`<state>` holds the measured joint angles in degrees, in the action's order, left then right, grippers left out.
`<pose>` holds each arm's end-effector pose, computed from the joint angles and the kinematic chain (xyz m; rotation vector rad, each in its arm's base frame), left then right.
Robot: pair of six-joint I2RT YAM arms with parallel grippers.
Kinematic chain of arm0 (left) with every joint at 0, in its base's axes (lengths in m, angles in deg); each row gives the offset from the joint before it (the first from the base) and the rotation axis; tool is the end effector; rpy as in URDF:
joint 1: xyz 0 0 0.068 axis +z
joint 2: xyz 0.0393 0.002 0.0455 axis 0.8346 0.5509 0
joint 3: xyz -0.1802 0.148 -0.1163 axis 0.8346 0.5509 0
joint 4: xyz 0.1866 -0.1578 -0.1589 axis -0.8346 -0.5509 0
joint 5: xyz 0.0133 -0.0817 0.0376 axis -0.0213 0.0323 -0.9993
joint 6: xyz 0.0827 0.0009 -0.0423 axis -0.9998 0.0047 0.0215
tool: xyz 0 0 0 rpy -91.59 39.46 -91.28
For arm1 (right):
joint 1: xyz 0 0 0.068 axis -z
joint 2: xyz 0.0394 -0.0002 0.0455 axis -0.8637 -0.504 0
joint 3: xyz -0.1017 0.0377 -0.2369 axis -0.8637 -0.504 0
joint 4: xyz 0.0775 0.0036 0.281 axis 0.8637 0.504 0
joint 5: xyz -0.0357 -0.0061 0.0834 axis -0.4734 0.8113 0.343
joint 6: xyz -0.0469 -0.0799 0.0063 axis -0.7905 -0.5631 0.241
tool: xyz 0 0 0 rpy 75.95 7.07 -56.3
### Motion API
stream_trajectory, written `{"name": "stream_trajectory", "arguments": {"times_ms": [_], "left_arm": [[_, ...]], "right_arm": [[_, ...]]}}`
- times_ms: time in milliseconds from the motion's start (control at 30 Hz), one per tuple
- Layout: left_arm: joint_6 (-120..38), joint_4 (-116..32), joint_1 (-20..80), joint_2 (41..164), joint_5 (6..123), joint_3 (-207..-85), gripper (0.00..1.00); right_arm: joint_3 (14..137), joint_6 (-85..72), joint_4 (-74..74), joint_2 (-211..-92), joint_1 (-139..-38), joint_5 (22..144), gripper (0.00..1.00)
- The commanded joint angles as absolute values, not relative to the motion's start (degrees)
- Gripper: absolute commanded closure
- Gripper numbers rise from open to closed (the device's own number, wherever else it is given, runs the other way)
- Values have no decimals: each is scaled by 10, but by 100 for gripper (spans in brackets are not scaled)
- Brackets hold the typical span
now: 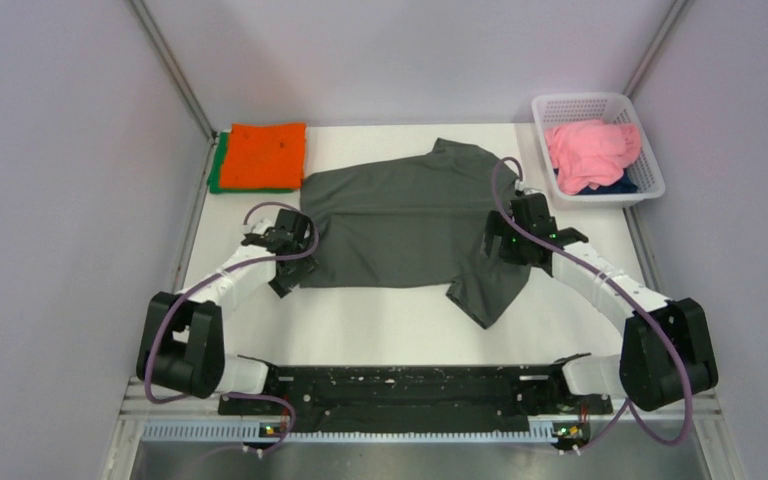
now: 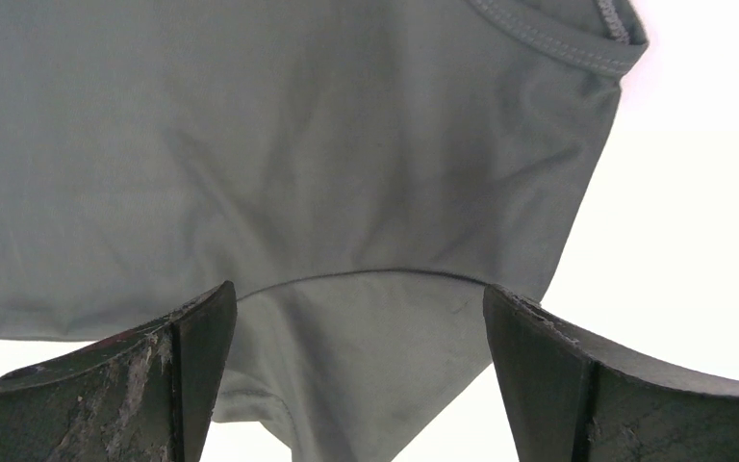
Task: Fold and stack the t-shirts
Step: Flatten out the tshirt
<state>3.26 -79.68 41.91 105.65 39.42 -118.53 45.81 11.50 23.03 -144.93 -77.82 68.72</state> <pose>0.2840 -0.0493 0.1130 -1.0052 2.4806 0.0390 0.3076 0.0906 0.1515 0.1953 2.4753 0.1819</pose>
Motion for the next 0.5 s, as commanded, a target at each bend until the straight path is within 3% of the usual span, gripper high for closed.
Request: {"name": "stream_trajectory", "arguments": {"times_ms": [0,300,367,467], "left_arm": [[76,-753,423,1090,405,-1178,40],[105,-747,422,1090,429,-1129,58],[107,-743,422,1092,426,-1125,70],[104,-742,422,1099,424,-1127,100]], "right_arm": [[461,122,254,-1432,-802,672,3],[447,129,322,-1408,-833,651,4],[451,131,340,-1396,-847,646,4],[454,123,372,-1377,-890,650,8]]}}
